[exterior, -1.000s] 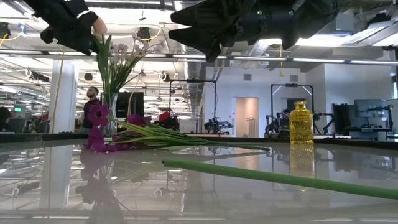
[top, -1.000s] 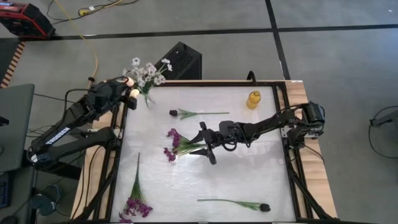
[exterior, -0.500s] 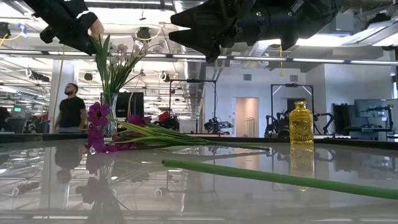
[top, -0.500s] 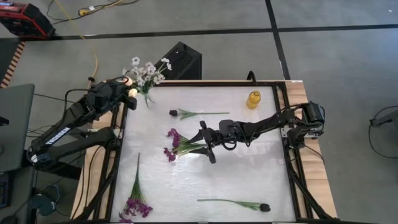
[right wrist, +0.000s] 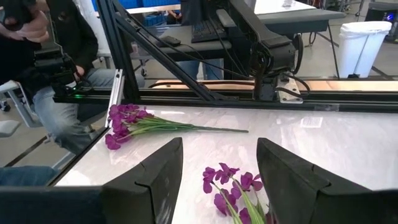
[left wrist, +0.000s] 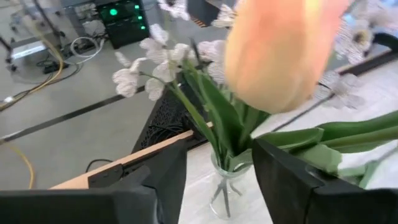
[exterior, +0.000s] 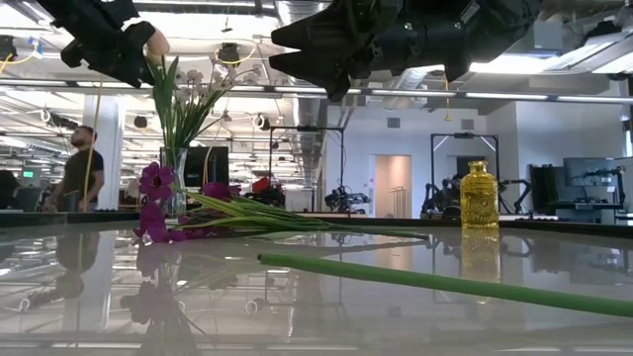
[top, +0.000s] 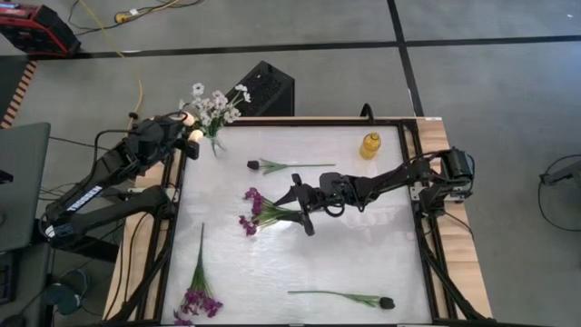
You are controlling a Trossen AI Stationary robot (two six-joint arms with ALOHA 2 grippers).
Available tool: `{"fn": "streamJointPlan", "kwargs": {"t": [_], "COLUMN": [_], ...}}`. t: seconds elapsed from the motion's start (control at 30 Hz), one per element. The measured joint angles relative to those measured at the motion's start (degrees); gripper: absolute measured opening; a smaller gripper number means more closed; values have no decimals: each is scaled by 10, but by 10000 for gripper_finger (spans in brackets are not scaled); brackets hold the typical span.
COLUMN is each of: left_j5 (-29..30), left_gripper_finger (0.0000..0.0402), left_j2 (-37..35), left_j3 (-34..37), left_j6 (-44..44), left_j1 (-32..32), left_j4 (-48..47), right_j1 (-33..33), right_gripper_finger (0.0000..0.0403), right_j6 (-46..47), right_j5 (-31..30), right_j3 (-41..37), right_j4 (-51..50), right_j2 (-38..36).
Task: Sort flowers into vase by color
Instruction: Put the white tulip into the transparent vase
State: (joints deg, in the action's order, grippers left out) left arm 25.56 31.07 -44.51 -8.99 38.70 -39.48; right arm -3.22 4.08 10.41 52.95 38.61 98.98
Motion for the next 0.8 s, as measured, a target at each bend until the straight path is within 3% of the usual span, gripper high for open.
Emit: {"fn": "streamJointPlan", "kwargs": {"t": [0.13,0.23,0.57,0.8], "left_j5": [14,14,3,3], "left_gripper_finger": [177,158,14,3], "left_j2": [0,0,0,0], "left_j3": [0,0,0,0], "left_j6": [-7,-8,-7,-7], "left_j1": [0,0,0,0], "left_j4": [0,0,0,0], "right_j1": [0,0,0,5], "right_gripper_finger": [230,230,230,230], "right_j6": [0,0,0,0], "right_j5": [0,0,0,0], "right_j3": [0,0,0,18], "right_j4": [0,0,0,-16], "right_j2": [0,0,0,0]}}
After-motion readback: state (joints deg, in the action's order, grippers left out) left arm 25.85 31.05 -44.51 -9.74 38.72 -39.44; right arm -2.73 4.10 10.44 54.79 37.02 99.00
